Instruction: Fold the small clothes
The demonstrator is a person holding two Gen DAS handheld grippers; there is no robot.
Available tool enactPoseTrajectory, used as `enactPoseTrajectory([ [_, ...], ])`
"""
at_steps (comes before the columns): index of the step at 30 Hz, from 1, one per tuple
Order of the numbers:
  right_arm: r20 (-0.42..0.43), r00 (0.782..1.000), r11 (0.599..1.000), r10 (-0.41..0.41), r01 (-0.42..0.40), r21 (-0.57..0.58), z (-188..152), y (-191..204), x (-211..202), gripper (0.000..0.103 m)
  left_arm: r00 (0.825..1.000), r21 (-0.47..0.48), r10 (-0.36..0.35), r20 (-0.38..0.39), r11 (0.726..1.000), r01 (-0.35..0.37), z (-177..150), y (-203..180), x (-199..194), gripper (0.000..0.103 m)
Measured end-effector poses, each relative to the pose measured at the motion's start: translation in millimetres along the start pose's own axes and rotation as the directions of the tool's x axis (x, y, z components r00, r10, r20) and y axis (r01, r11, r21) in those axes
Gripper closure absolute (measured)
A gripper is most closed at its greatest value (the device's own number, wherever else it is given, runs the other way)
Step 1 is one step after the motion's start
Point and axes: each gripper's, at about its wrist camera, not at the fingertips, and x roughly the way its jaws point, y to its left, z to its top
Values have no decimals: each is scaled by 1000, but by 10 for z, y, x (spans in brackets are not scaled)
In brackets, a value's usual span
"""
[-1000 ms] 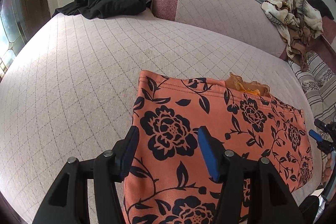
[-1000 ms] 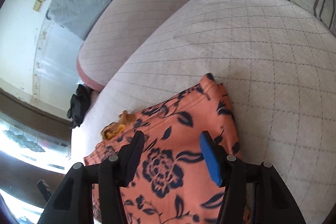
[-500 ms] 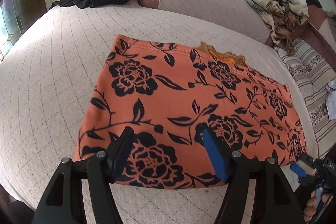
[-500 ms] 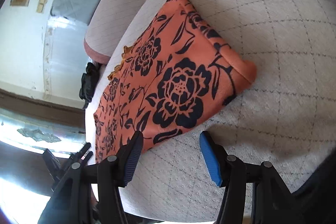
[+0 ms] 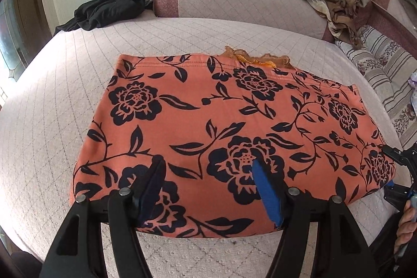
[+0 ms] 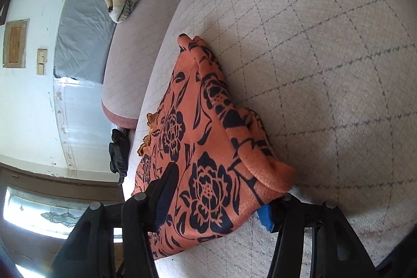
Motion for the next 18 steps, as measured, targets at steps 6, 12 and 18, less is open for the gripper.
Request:
enactPoseTrajectory([
  [6,15,998,996,-57,58,-63,27,45,1,65,996,106,67,-57,993,-61,-74,-223,233,33],
  [12,22,997,993,-74,75,-85,22,109,-17,53,1000,72,-25,1,997,25,4,-302,72,33],
  [18,19,997,994,-72,73,-78,35,106,19,50,999,182,24,-39,983,-17,-83,-522,258,31],
])
